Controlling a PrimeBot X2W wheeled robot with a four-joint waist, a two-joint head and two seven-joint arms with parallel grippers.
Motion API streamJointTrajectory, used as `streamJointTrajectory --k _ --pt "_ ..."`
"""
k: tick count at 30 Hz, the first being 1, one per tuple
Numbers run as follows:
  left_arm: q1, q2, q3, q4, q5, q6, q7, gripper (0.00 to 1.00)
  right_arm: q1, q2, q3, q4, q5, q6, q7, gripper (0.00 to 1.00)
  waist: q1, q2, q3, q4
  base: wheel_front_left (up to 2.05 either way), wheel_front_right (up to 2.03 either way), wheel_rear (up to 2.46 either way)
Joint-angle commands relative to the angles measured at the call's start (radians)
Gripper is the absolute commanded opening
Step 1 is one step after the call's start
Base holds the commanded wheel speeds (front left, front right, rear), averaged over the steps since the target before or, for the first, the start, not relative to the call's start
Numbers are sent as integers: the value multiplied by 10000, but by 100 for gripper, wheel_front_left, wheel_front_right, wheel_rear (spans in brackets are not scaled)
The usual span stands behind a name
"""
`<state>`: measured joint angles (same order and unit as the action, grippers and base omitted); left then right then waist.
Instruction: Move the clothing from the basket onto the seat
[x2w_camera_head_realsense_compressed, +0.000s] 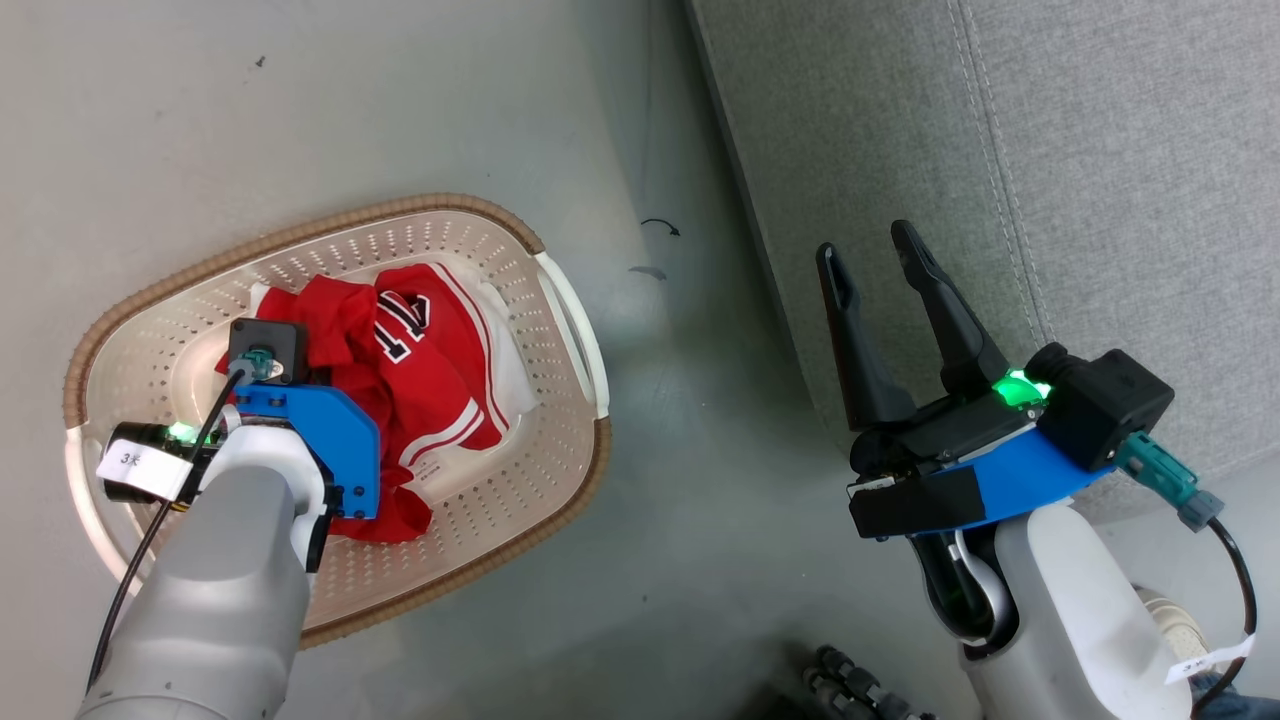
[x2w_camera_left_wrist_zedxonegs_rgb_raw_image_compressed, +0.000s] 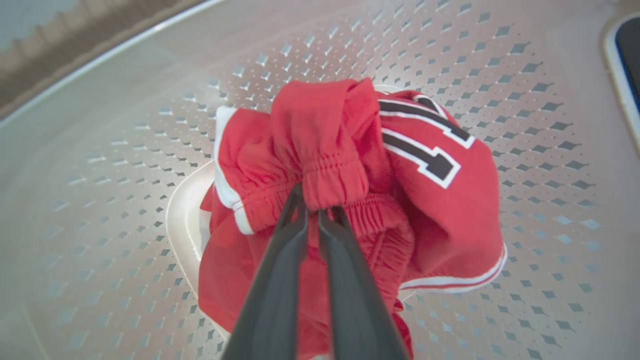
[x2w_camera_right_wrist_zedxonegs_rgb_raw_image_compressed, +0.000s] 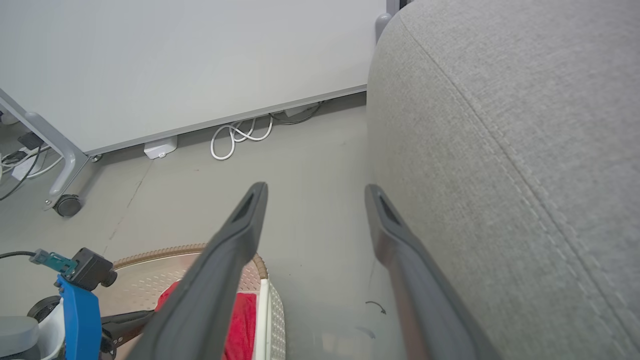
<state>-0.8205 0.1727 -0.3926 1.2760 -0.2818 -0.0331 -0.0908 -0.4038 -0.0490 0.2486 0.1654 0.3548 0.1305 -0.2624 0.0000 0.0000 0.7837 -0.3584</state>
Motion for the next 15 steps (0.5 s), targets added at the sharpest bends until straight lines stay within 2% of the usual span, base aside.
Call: streamJointTrajectory --k 1,6,15 --pt "-79 -20 -6 11 -53 -24 -43 0 -143 -25 -23 -7 16 5 -38 100 0 0 -19 25 0 0 0" --pt "-85 -105 -56 17 -136 -125 -244 0 -176 -25 -80 49 -76 5 -38 100 0 0 -128 150 0 0 0" --pt "278 -334 -322 -66 -218 -619 -1128 0 -111 -26 -186 271 -361 5 -38 100 0 0 -995 668 0 0 0"
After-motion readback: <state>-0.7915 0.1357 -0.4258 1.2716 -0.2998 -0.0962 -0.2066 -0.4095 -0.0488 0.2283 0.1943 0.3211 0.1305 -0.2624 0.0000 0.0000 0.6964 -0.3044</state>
